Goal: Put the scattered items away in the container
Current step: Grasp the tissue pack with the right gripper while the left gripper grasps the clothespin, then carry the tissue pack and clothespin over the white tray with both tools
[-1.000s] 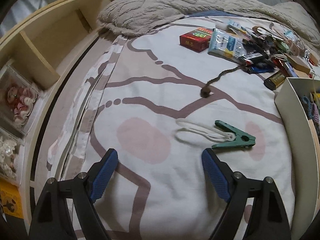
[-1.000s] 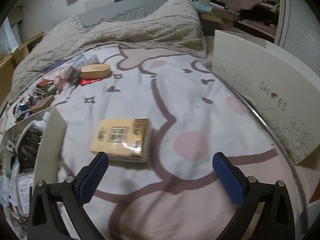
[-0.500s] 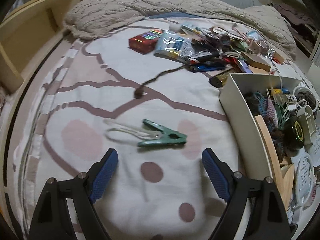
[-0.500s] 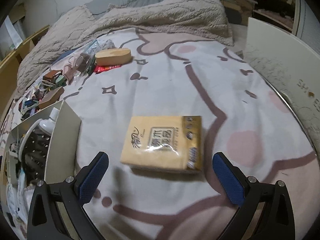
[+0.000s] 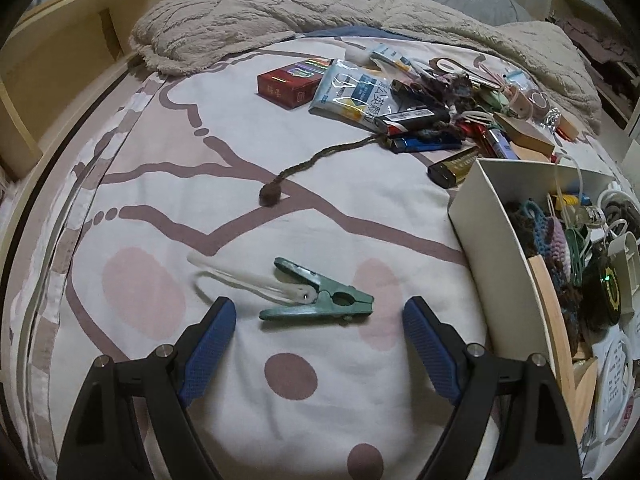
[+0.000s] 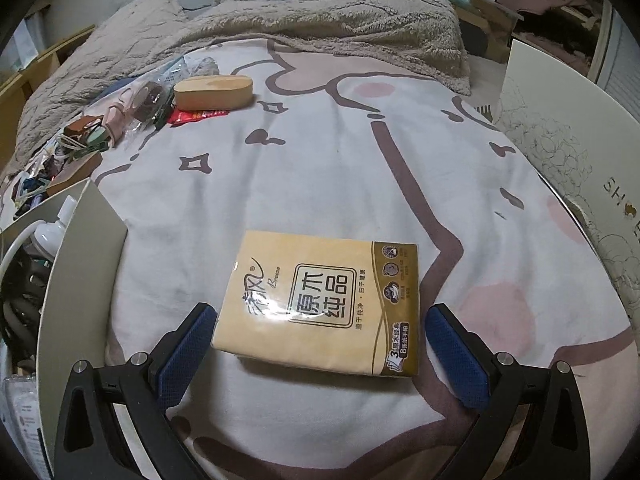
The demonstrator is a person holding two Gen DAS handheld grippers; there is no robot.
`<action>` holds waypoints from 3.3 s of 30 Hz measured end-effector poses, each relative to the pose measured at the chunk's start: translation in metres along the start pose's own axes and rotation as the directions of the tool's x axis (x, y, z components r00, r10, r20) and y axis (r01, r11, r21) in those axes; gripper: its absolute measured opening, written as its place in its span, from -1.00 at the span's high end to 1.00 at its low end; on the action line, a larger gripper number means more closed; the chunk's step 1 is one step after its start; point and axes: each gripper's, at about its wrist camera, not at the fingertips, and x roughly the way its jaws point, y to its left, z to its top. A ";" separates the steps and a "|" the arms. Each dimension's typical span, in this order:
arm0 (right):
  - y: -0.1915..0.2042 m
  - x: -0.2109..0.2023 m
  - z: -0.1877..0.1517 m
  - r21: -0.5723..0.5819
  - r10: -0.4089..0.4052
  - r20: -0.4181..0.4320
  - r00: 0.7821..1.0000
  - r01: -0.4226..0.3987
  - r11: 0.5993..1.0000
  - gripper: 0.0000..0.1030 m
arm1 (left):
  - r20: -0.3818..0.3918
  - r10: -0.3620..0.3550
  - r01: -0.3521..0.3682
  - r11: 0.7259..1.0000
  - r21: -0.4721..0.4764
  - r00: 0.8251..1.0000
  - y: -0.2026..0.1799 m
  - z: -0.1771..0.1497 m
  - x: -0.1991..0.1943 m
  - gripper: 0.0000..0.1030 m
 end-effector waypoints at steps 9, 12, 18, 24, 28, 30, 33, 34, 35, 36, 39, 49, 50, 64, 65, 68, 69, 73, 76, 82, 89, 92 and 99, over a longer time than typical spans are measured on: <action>0.002 0.002 -0.002 -0.006 -0.008 0.014 1.000 0.008 1.000 -1.00 | -0.007 -0.012 0.012 1.000 0.026 1.000 -0.006 -0.006 0.005 -1.00; 0.002 0.001 -0.002 -0.002 -0.007 0.021 1.000 0.007 1.000 -1.00 | -0.010 -0.006 0.006 1.000 0.004 1.000 -0.006 -0.005 0.006 -1.00; 0.003 -0.002 -0.003 -0.003 -0.012 0.035 0.999 0.012 1.000 -1.00 | 0.003 0.032 -0.032 0.999 -0.037 0.999 -0.006 -0.002 0.005 -0.87; 0.002 -0.009 -0.005 0.002 0.046 0.069 0.997 -0.046 0.999 -0.93 | 0.037 0.050 -0.048 0.997 -0.057 0.998 -0.001 -0.003 -0.001 -0.42; -0.002 -0.014 -0.005 0.027 0.047 0.092 0.995 -0.050 0.998 -0.51 | 0.043 0.053 -0.051 0.997 -0.059 0.998 0.000 -0.002 -0.003 -0.15; -0.005 -0.015 -0.005 0.041 0.067 0.097 0.993 -0.071 0.997 -0.50 | 0.044 0.049 -0.046 0.997 -0.055 0.998 0.000 -0.001 -0.004 -0.06; -0.008 -0.016 -0.004 0.057 0.083 0.100 0.992 -0.089 0.994 -0.49 | 0.041 0.045 -0.043 0.998 -0.055 0.998 0.000 -0.001 -0.005 -0.05; -0.009 -0.017 -0.004 0.060 0.084 0.101 0.991 -0.091 0.994 -0.49 | 0.041 0.044 -0.041 0.998 -0.054 0.998 0.000 -0.001 -0.005 -0.05; -0.009 -0.018 -0.004 0.063 0.086 0.101 0.991 -0.093 0.994 -0.49 | 0.041 0.042 -0.040 0.998 -0.054 0.998 0.000 -0.001 -0.006 -0.05; -0.009 -0.019 -0.005 0.066 0.088 0.100 0.991 -0.095 0.993 -0.49 | 0.041 0.041 -0.038 0.998 -0.056 0.998 0.000 -0.001 -0.006 -0.05; -0.011 -0.021 -0.006 0.076 0.099 0.101 0.990 -0.107 0.991 -0.49 | 0.042 0.035 -0.032 0.998 -0.060 0.998 0.001 -0.001 -0.008 -0.05; -0.023 -0.032 -0.009 0.168 0.162 0.102 0.981 -0.178 0.970 -0.49 | 0.095 0.024 -0.017 0.997 -0.081 0.995 0.005 0.003 -0.027 -0.05; -0.023 -0.034 -0.009 0.174 0.169 0.106 0.980 -0.185 0.967 -0.49 | 0.103 0.023 -0.014 0.997 -0.081 0.994 0.005 0.003 -0.030 -0.05; -0.008 -0.083 -0.012 0.143 0.313 0.175 0.933 -0.339 0.930 -0.49 | 0.183 -0.041 0.051 0.998 -0.049 0.982 -0.015 0.004 -0.068 -0.05; -0.007 -0.087 -0.013 0.138 0.332 0.192 0.924 -0.360 0.923 -0.49 | 0.191 -0.052 0.061 0.997 -0.045 0.980 -0.018 0.004 -0.071 -0.05; 0.003 -0.102 -0.013 0.093 0.387 0.234 0.892 -0.417 0.904 -0.49 | 0.212 -0.084 0.090 0.996 -0.021 0.974 -0.028 0.005 -0.079 -0.05; 0.008 -0.108 -0.013 0.069 0.398 0.241 0.885 -0.424 0.903 -0.49 | 0.218 -0.095 0.099 0.995 -0.008 0.971 -0.032 0.004 -0.082 -0.05; 0.030 -0.119 -0.017 -0.022 0.452 0.242 0.859 -0.461 0.887 -0.49 | 0.249 -0.142 0.132 0.990 0.056 0.958 -0.052 0.001 -0.095 -0.05; 0.044 -0.122 -0.021 -0.072 0.491 0.227 0.841 -0.488 0.870 -0.49 | 0.262 -0.187 0.163 0.980 0.114 0.947 -0.069 -0.002 -0.104 -0.05; 0.068 -0.124 -0.029 -0.144 0.533 0.188 0.825 -0.514 0.846 -0.49 | 0.242 -0.288 0.236 0.946 0.223 0.927 -0.104 -0.013 -0.113 -0.05; 0.087 -0.124 -0.039 -0.191 0.562 0.139 0.815 -0.535 0.823 -0.49 | 0.187 -0.418 0.341 0.877 0.339 0.889 -0.147 -0.030 -0.118 -0.05; 0.092 -0.123 -0.041 -0.195 0.572 0.123 0.811 -0.545 0.815 -0.49 | 0.144 -0.470 0.392 0.840 0.375 0.871 -0.167 -0.036 -0.117 -0.05; 0.094 -0.123 -0.046 -0.206 0.574 0.108 0.812 -0.547 0.812 -0.49 | 0.014 -0.533 0.480 0.772 0.416 0.846 -0.205 -0.057 -0.110 -0.05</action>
